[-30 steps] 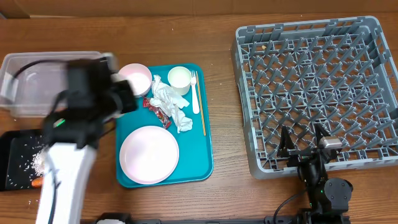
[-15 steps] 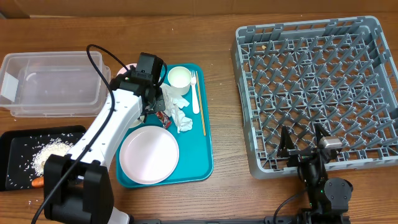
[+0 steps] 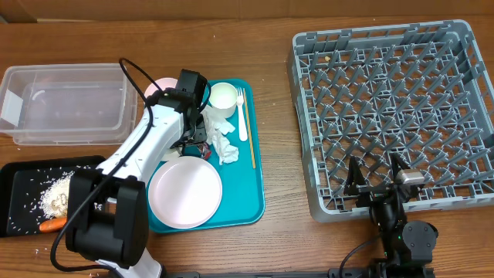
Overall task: Sort waste into correct bins and load items into the dishwasher
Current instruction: 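Return the empty cream bowl to the teal tray and release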
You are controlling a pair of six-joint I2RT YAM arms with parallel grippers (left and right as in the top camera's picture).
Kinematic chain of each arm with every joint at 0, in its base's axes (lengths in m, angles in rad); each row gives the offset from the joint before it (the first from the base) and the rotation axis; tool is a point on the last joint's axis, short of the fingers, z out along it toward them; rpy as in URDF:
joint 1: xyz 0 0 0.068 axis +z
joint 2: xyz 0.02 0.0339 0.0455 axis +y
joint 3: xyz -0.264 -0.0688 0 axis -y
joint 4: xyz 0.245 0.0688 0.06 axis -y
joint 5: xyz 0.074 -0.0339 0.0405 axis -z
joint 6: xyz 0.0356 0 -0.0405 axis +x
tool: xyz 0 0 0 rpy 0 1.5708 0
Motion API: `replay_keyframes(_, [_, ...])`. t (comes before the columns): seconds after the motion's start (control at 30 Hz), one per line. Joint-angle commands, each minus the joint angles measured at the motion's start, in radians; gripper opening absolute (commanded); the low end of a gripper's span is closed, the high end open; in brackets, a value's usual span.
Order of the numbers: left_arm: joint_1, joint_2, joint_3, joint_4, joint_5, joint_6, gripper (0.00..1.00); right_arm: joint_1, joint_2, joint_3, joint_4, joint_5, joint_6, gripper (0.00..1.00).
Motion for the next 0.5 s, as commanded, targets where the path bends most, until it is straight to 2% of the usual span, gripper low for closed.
replay_keyframes(0.0, [-0.002,-0.005,0.033,-0.016,-0.039,0.004,0.50,-0.005,-0.007,-0.011,0.005,0.010,0.000,1.00])
replay_keyframes(0.13, [-0.002,-0.017,0.124,-0.091,-0.045,0.004,0.49,-0.005,-0.007,-0.011,0.005,0.010,0.000,1.00])
replay_keyframes(0.27, [-0.005,-0.019,0.290,-0.197,-0.028,0.005,0.49,-0.005,-0.007,-0.011,0.005,0.010,0.000,1.00])
replay_keyframes(0.43, [-0.006,-0.018,0.336,-0.219,0.184,0.019,0.52,-0.005,-0.007,-0.011,0.005,0.010,0.000,1.00])
replay_keyframes(0.47, [-0.011,-0.014,0.333,-0.230,0.237,0.020,0.59,-0.005,-0.007,-0.011,0.005,0.010,0.000,1.00])
